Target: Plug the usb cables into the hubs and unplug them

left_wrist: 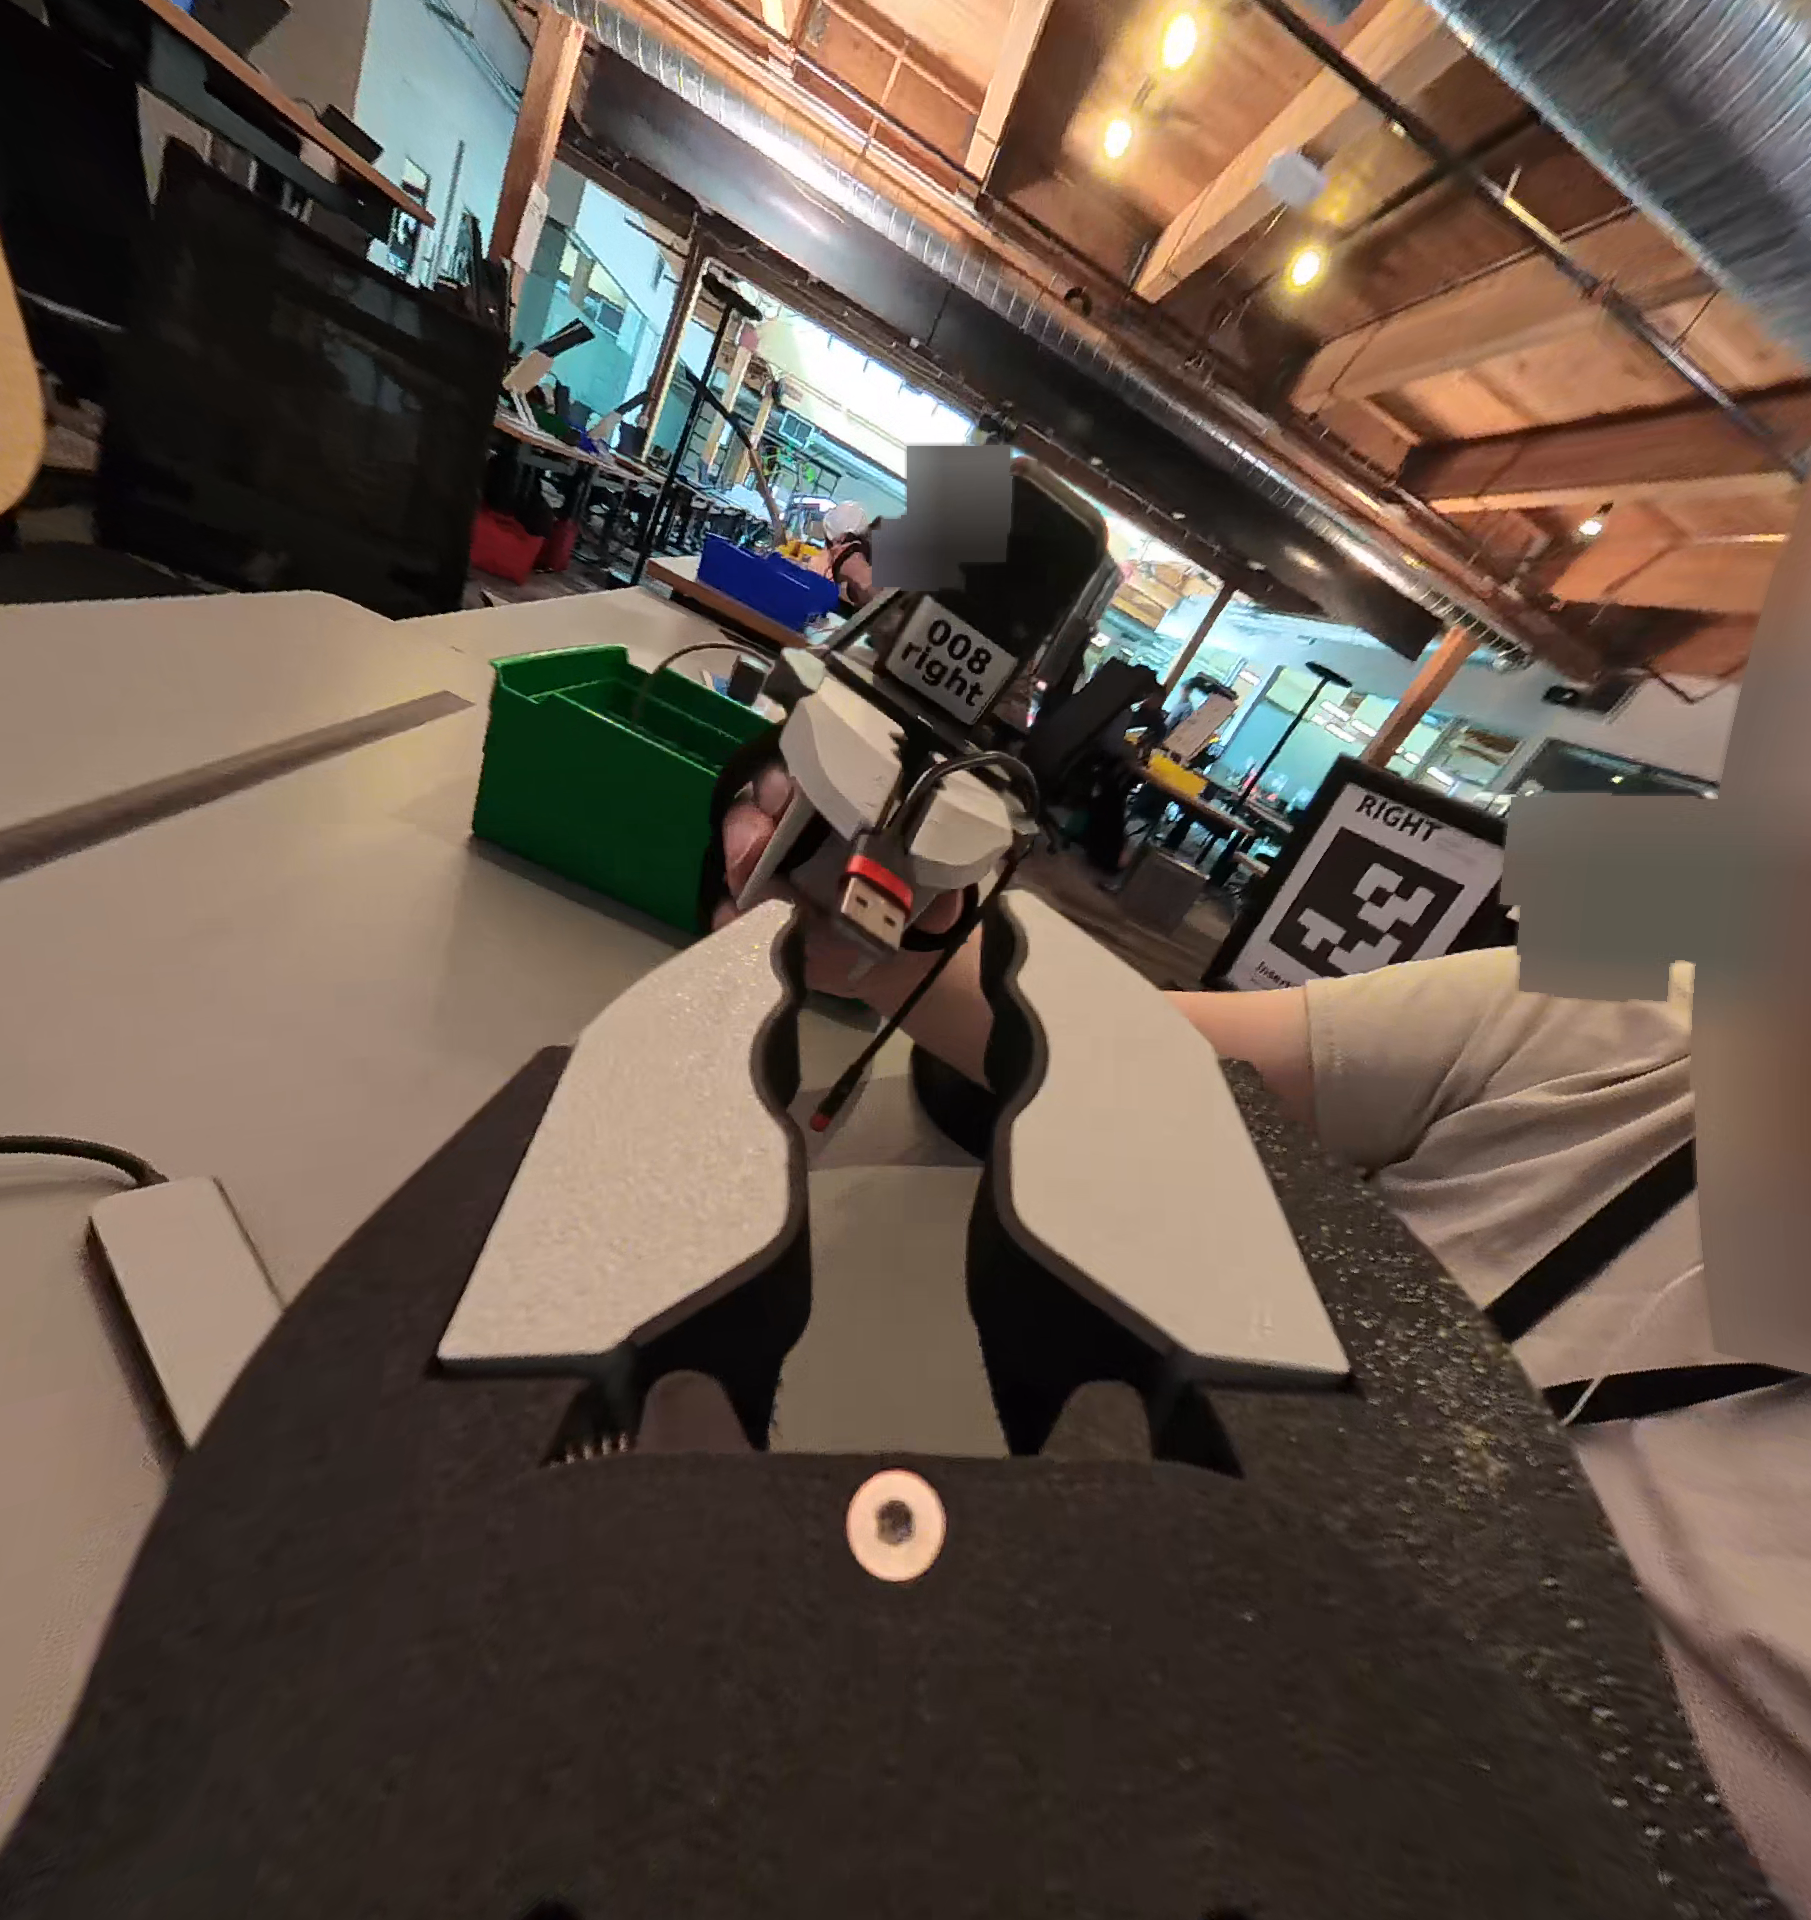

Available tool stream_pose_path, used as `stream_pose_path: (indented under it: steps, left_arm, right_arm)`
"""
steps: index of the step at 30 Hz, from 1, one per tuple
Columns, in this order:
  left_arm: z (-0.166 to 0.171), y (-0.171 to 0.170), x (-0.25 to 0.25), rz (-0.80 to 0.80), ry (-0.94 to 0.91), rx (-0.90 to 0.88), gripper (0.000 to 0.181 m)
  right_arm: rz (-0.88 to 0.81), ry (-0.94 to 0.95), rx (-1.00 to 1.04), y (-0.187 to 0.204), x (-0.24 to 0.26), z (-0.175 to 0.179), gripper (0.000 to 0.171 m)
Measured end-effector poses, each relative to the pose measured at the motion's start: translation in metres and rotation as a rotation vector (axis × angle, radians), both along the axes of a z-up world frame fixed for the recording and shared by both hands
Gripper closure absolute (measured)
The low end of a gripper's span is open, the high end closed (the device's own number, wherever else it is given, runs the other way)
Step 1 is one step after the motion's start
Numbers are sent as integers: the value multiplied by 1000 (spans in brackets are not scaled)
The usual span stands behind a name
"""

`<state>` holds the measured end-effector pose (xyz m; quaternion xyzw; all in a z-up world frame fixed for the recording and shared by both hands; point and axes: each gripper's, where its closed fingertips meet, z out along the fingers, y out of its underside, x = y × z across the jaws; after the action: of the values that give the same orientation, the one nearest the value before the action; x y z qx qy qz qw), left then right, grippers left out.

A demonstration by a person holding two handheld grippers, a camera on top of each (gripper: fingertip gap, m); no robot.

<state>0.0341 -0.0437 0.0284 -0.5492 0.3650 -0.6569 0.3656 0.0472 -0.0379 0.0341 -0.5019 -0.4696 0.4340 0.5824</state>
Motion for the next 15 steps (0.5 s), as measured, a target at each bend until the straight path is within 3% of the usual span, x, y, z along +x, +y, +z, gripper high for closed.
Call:
stream_pose_path:
  steps: [5, 8, 15]
  left_arm:
    - [2, -2, 3, -54, -42, -97, 154]
    - [2, -5, 7, -90, -60, -148, 167]
    - [-8, -7, 11, -81, 41, -109, 173]
  right_arm:
    - [-8, -12, 84, -4, 0, 1, 165]
    - [-14, -31, 156, -7, -2, -1, 165]
    - [-35, -74, 269, -9, -1, -9, 164]
